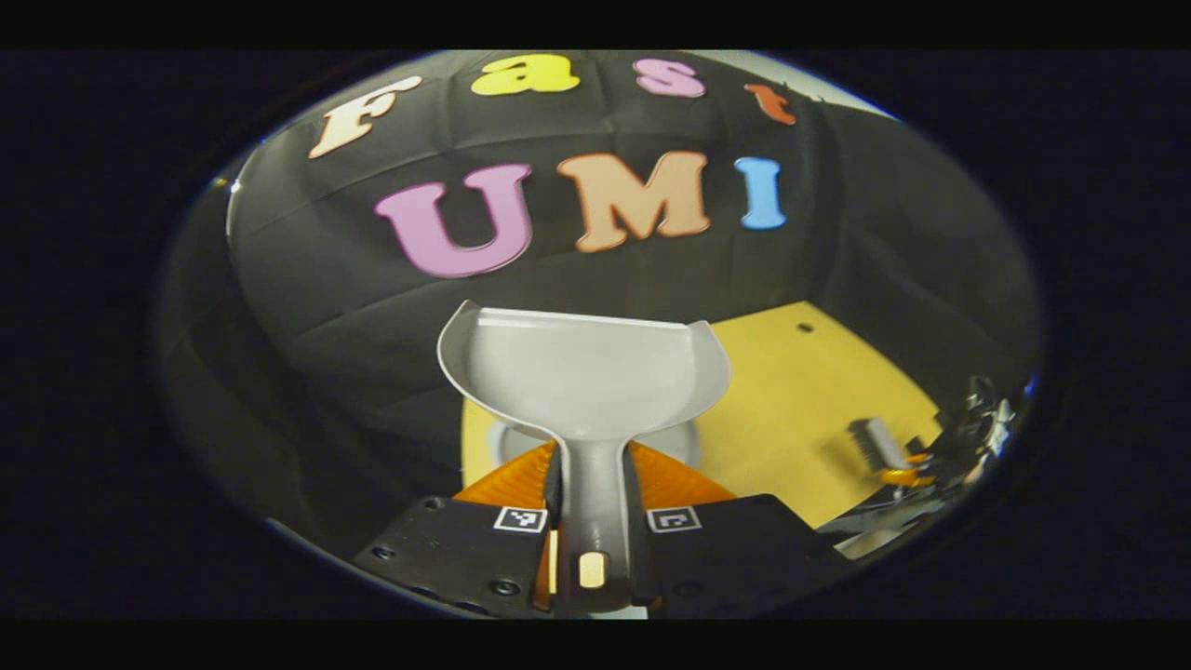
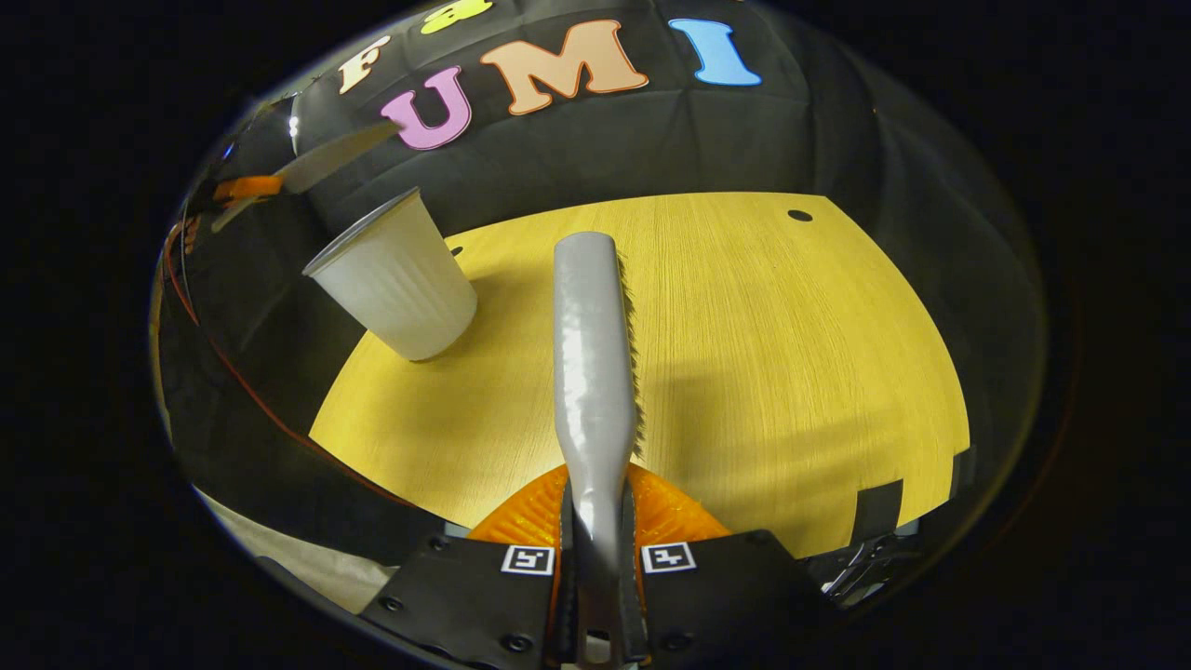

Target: Pick up the small broom and dustpan from the desktop, sweep the trash into the dustpan with the broom, and then empty the trash into the garbage bin.

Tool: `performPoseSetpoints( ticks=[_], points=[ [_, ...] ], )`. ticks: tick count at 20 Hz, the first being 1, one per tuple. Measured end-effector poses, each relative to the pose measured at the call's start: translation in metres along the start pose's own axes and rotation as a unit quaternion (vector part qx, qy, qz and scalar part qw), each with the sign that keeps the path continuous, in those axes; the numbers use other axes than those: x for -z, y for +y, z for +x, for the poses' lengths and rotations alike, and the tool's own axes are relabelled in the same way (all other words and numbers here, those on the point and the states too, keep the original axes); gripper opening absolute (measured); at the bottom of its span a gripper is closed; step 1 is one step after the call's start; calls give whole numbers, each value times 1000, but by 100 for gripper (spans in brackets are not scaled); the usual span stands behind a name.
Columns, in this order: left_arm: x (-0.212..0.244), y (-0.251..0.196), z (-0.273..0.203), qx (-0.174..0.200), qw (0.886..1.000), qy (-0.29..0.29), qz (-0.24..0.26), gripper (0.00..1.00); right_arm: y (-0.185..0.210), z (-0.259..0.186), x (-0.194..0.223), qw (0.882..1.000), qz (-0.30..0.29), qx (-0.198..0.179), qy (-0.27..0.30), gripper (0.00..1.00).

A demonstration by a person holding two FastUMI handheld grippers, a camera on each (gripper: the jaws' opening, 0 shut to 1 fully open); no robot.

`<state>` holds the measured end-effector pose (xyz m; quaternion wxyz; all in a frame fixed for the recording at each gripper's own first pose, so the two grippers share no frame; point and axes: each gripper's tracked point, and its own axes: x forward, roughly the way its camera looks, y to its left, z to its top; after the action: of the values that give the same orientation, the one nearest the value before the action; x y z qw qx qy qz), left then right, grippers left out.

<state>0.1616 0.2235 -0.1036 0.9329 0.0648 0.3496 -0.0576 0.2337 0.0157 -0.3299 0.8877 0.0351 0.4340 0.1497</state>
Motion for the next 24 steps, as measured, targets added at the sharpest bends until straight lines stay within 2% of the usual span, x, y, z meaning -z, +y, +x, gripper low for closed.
performPoseSetpoints(
  ticks=[2, 5, 7, 8, 13, 16, 19, 21, 24],
  points=[
    [-18, -47, 10, 38, 999, -24, -5, 25, -1, -1, 0, 1000, 6, 0, -4, 20],
    [-16, -111, 30, 79, 996, -37, -22, 25, -3, -2, -3, 1000, 13, 10, -12, 20],
    [5, -157, 45, 109, 993, -21, -42, 24, -13, -3, -2, 1000, 24, 11, -11, 19],
    [26, -176, 53, 111, 993, -10, -48, 25, -22, -5, -1, 999, 31, 11, -8, 20],
    [126, -208, 87, 51, 995, 40, -79, 25, -56, 12, 10, 997, 61, 25, 27, 19],
    [191, -217, 95, 24, 990, 76, -118, 25, -57, 33, 13, 996, 75, 27, 42, 20],
    [253, -231, 107, 14, 978, 130, -160, 25, -59, 59, 24, 995, 75, 22, 65, 19],
    [272, -224, 109, -4, 974, 137, -178, 25, -54, 77, 29, 994, 73, 24, 78, 20],
    [279, -221, 97, -36, 973, 148, -172, 27, -48, 97, 36, 992, 73, 25, 100, 19]
  ],
)
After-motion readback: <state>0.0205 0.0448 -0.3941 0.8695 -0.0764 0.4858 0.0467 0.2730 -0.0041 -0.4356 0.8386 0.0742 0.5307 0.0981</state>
